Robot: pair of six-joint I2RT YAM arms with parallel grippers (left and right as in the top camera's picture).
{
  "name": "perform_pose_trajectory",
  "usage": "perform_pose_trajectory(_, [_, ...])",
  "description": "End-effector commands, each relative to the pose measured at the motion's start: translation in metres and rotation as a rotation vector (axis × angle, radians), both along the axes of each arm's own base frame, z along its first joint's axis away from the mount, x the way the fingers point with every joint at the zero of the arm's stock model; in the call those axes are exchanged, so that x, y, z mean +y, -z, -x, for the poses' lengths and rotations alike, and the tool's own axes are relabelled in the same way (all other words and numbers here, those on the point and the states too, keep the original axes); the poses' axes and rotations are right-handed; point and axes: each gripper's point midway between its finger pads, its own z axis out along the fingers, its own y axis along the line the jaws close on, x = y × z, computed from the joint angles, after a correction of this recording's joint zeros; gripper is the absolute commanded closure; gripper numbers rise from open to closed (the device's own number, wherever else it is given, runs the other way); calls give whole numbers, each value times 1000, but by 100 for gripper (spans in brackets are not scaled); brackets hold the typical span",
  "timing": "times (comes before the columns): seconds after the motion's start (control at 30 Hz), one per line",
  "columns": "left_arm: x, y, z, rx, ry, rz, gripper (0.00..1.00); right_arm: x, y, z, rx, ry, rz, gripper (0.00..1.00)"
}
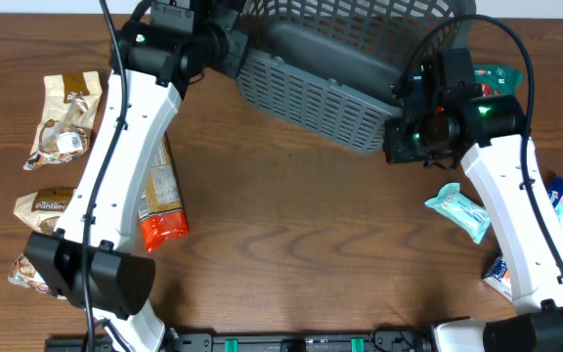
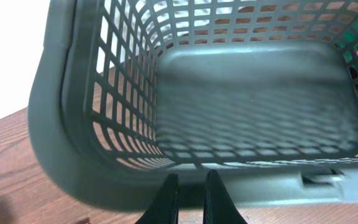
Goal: Pack container
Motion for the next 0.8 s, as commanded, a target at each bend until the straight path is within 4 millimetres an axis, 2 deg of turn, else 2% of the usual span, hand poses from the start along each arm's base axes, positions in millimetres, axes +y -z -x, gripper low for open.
perform_pose_trajectory(0.0, [-6, 4, -6, -11, 30, -13, 95, 4, -5, -3, -16, -13, -6, 99])
perform_pose_trajectory(0.23, [-7, 23, -11, 29, 36, -29, 95, 4, -5, -2, -13, -13, -5, 99])
perform_pose_trajectory(0.4, [-4, 38, 0, 104, 37, -51, 94, 3, -5, -4, -20, -10, -2, 99])
perform_pose_trajectory(0.77, [0, 46, 23, 196, 34, -69, 95, -12, -8, -18, -82, 25, 85, 99])
